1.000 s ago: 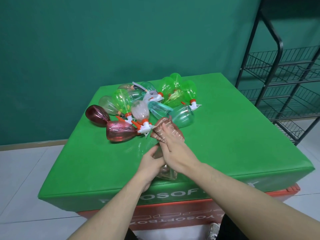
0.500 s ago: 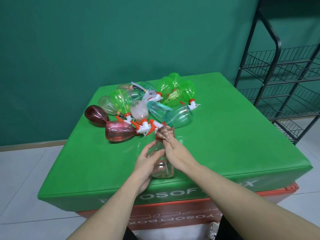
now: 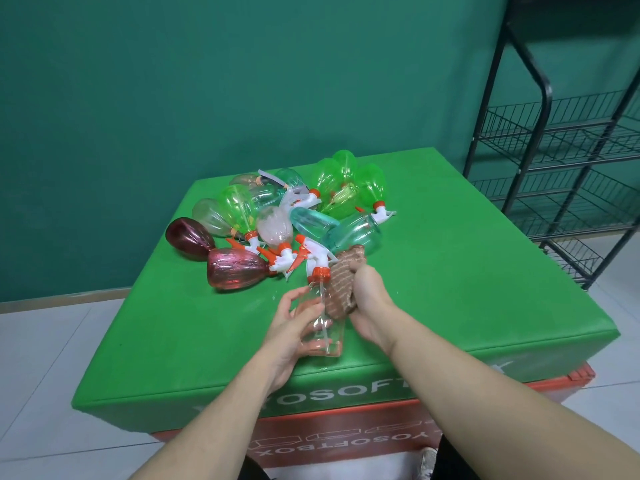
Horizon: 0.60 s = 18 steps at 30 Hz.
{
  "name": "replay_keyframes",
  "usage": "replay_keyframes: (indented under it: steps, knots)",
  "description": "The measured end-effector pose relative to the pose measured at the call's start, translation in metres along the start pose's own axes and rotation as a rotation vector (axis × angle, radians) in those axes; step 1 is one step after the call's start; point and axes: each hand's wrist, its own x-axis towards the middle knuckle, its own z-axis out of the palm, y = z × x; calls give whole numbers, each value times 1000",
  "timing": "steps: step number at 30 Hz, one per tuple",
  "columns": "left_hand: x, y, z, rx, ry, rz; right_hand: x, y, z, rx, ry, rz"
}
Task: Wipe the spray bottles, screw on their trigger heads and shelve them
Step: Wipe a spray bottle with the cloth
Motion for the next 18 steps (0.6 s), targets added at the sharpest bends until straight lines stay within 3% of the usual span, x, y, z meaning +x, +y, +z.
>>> replay_keyframes:
  steps: [7, 13, 18]
  knots:
    - [6, -3, 1, 48, 6, -13, 0, 0, 7, -181, 29, -30]
    - [8, 2, 1, 38, -8, -24, -2, -1, -1, -484, 19, -82]
    - [5, -1, 6, 118, -39, -22, -1, -10, -1, -295, 14, 32]
